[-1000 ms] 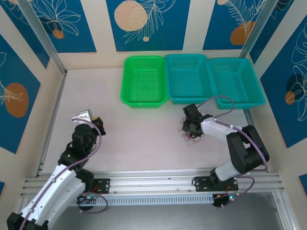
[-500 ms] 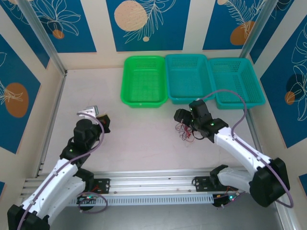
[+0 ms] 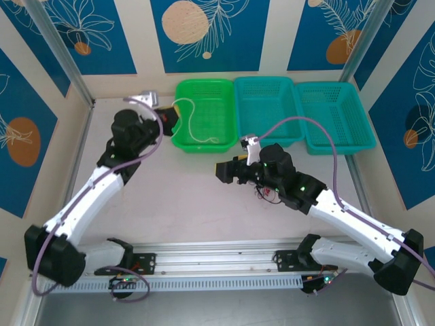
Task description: Untangle the cables
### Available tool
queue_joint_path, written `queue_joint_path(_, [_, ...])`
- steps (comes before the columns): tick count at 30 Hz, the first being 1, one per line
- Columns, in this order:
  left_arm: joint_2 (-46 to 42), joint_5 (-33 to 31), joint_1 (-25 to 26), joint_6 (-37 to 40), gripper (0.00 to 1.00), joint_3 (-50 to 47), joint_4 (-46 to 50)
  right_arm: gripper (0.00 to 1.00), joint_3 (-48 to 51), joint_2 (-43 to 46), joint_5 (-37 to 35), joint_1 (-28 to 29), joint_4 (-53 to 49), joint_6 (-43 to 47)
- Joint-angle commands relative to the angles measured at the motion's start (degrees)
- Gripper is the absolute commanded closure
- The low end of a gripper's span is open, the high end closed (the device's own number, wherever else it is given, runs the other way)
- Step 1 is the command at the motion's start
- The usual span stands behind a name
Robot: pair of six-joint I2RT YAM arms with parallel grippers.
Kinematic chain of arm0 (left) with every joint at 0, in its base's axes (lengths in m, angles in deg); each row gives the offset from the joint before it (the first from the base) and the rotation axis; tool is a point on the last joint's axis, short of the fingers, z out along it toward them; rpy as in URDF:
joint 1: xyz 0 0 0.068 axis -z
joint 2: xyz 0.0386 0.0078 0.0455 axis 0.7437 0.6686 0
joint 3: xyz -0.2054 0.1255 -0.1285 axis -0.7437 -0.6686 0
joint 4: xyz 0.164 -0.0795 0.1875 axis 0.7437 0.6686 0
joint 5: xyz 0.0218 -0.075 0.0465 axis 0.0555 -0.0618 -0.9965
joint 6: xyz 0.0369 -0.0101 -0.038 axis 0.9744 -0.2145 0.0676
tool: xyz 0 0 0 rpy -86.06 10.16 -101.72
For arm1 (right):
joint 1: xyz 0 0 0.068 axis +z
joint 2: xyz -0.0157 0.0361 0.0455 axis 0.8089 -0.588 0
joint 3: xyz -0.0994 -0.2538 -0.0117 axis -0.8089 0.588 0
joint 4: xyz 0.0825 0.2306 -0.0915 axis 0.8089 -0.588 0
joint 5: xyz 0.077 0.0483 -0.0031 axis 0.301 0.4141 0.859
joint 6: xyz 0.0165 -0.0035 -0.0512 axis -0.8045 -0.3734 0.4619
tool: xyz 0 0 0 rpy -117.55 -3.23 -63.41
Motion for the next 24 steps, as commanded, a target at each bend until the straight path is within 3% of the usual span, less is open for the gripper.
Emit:
queue_joint_path(1, [6.9,3.1,-0.1,3.4,1.0,9.1,-2.9,0.13,-1.8,0.0,-0.9,0.6,1.1,2.1])
queue_joint_path(12, [34.6,1.4,-0.1,5.2,1.0,30.8,-2.5,0.12,0.9,2.7,-5.1,0.0,-0.4,0.6])
queue_joint_path(19, [44.2,-3.5,-0.1,9.2,1.0,37.2,0.4,0.11,1.8,4.9,-7.7,-1.2,-3.6,-0.6])
queue_joint_path(20, [44.4,-4.1,-0.1,9.4,0.94,37.1,1.0,0.11,2.1,5.2,-8.3,-1.6,-4.1,-1.0])
queue_joint_path(22, [43.8,-5.0,-0.1,9.4,0.65,36.1,1.5,0.11,2.4,5.8,-9.4,-2.4,-5.4,-1.9])
queue_joint_path(24, [41.8,-5.0,-0.1,9.5,0.49,33.9,0.8,0.1,2.7,6.1,-10.2,-3.6,-6.6,-3.3])
